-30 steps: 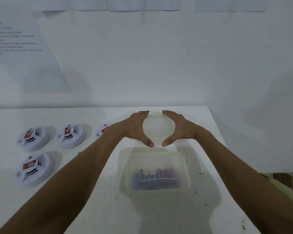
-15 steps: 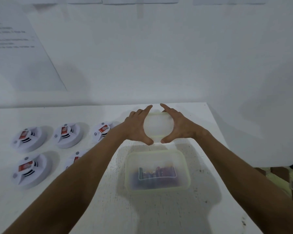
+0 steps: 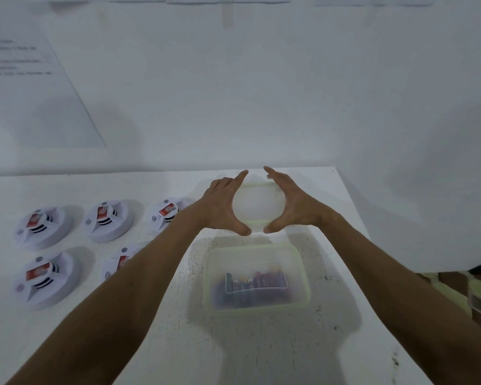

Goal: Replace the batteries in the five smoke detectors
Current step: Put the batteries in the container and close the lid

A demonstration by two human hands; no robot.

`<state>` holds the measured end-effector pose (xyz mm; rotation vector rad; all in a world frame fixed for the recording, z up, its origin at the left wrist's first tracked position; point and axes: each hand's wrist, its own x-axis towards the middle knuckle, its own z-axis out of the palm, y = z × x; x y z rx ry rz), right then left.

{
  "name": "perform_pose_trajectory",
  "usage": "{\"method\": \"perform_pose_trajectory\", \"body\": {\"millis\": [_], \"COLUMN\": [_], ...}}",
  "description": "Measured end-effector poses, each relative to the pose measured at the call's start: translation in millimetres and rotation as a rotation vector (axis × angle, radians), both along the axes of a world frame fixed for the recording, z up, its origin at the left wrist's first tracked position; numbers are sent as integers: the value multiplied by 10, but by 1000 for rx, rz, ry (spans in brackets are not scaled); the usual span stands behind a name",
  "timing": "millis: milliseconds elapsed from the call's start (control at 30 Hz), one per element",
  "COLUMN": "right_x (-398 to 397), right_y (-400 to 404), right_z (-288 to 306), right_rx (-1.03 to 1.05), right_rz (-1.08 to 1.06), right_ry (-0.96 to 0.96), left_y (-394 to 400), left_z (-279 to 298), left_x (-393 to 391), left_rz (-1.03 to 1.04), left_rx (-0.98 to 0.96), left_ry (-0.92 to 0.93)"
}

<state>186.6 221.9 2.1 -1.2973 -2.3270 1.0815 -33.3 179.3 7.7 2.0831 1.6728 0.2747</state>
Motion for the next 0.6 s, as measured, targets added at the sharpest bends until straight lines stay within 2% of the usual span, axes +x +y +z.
{"method": "perform_pose_trajectory", "body": {"millis": [100, 233, 333, 433, 600], "right_x": [50, 104, 87, 63, 1], "right_y": [-79, -230, -253, -240, -213], "right_z": [-85, -229, -226, -160, -118], "right_rx": [-19, -157, -247, -256, -220], "right_rz": [-111, -148, -167, -210, -208], "right_ry": [125, 268, 354, 419, 412], "left_y": [-85, -307, -376, -457, -533], "left_z": [-27, -30, -31, -55, -125], "left_x": [-22, 25, 68, 72, 210], "left_rz": [88, 301, 494, 632, 537], "left_rx": [15, 8, 63, 88, 28], "left_ry": [-110, -472, -648, -680, -675]}}
